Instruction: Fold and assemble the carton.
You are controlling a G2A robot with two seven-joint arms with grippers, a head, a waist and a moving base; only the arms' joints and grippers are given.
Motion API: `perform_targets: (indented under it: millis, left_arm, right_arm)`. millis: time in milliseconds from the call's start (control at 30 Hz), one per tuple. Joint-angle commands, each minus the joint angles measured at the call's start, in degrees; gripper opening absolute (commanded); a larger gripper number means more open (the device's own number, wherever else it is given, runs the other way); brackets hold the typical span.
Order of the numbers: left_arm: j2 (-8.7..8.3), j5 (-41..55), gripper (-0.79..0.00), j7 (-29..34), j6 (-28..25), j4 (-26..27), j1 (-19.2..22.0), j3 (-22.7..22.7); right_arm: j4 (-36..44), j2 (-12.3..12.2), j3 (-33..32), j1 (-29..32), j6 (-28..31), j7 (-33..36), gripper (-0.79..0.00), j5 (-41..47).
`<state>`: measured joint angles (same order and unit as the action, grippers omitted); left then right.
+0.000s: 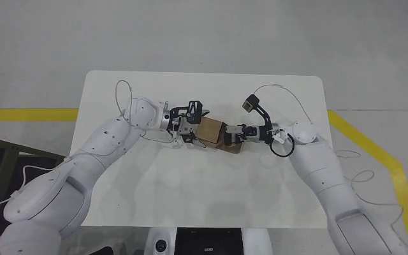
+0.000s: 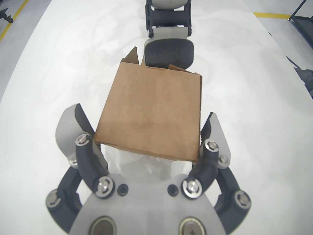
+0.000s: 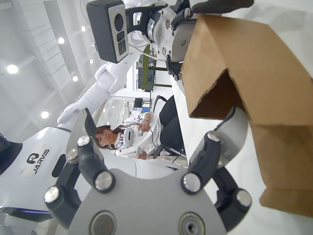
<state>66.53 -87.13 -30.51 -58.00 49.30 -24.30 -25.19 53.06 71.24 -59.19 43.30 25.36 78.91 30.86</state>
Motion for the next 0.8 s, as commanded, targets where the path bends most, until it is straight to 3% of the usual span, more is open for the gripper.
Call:
perform_targets:
  millis: [0,300,767]
  left_arm:
    - [-0.11,0.00,0.000,0.05,0.00,0.26,-0.03,-0.04]
    - [-0.63,-0.14,0.000,0.02,0.00,1.94,-0.45,-0.06]
    - [-1.21,0.21,0.000,0.89,0.00,2.95,-0.84,-0.11]
  right_arm:
    - [0.75,-0.72,-1.66,0.78,-0.20,-0.22,0.000,-0.77]
    - [2.26,-1.52,-3.64,0.89,0.32,-4.03,0.000,-3.25]
    - [-1.86,0.17,1.65,-2.33,0.27,-0.40,0.000,-2.76]
